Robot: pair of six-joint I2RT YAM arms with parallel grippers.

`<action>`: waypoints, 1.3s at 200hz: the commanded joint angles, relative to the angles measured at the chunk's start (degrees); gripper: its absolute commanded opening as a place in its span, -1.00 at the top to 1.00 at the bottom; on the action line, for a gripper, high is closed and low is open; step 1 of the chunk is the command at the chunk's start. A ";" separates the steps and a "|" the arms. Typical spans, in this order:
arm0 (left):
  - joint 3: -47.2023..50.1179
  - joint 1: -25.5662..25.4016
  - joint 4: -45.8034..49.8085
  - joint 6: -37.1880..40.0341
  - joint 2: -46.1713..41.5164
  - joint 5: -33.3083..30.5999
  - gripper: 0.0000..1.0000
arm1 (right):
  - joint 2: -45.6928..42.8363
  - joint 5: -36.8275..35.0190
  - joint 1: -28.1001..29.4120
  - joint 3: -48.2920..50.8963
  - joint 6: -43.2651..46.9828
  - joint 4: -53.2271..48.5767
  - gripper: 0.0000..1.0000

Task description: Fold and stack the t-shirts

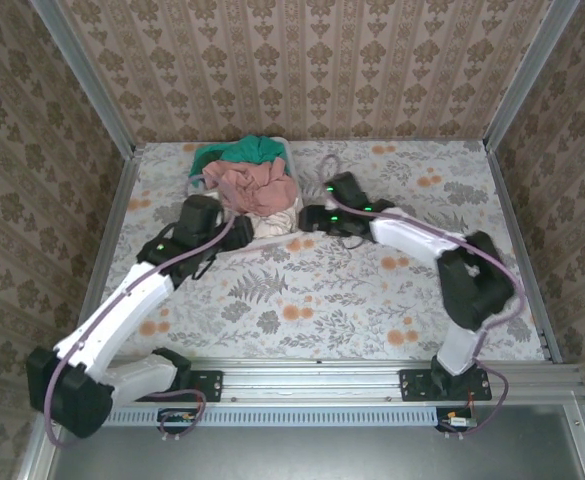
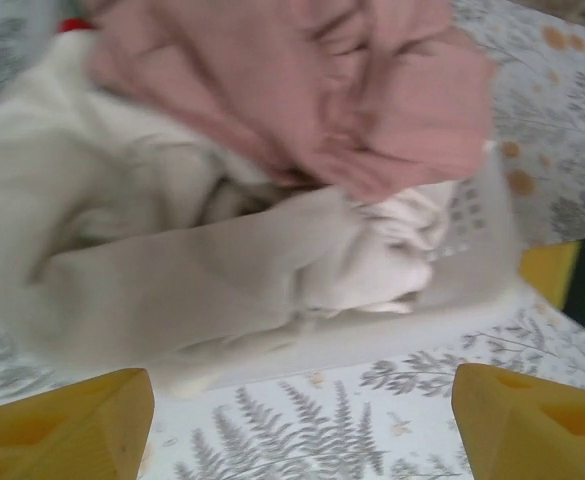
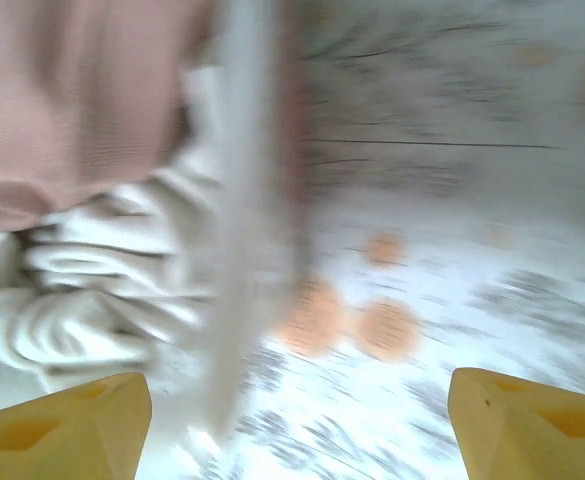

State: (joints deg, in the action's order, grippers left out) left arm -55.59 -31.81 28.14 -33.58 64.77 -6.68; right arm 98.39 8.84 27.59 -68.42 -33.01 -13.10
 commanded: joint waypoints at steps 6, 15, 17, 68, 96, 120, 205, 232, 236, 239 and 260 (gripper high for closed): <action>-8.33 -6.77 2.36 0.80 11.67 -6.61 -0.54 | -13.25 -3.70 -9.10 12.08 0.14 -1.62 -0.61; -13.04 -8.61 2.94 1.19 17.32 -6.84 -0.54 | -17.09 -3.52 -11.78 15.99 0.43 -1.61 -0.62; -13.90 -8.94 3.36 1.14 18.66 -6.85 -0.53 | -17.90 -3.45 -12.19 16.69 0.48 -1.65 -0.62; -40.65 -13.23 13.52 -0.26 46.82 -10.29 0.01 | -33.99 -1.32 -20.61 29.51 2.47 -2.94 -0.65; -49.46 -12.95 17.69 -1.04 56.12 -10.58 0.13 | -36.81 -0.33 -22.55 30.72 3.27 -4.02 -0.67; -50.74 -12.81 19.35 -1.56 57.82 -12.53 0.37 | -38.11 0.56 -23.11 30.87 3.65 -4.82 -0.67; -21.51 2.35 9.88 7.37 37.77 -11.92 1.00 | -39.02 0.83 -23.45 32.12 3.67 -3.13 -0.71; -18.15 9.20 6.84 15.09 35.37 -12.10 1.00 | -38.32 0.42 -23.55 32.30 2.95 -2.46 -0.70; -18.30 9.94 6.48 16.78 35.48 -12.27 1.00 | -38.27 0.19 -23.63 32.30 2.86 -2.37 -0.70; -18.44 10.46 6.21 17.86 35.74 -12.39 1.00 | -38.15 0.22 -23.64 32.30 2.76 -2.29 -0.70; -20.05 13.41 3.90 25.94 37.93 -12.33 1.00 | -37.57 -0.25 -23.81 32.00 2.53 -2.15 -0.71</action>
State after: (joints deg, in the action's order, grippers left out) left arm -74.67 -20.64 34.83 -18.17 101.65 -18.26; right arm 60.18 9.04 4.27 -36.97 -30.20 -16.01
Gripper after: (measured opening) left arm 0.176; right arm 0.852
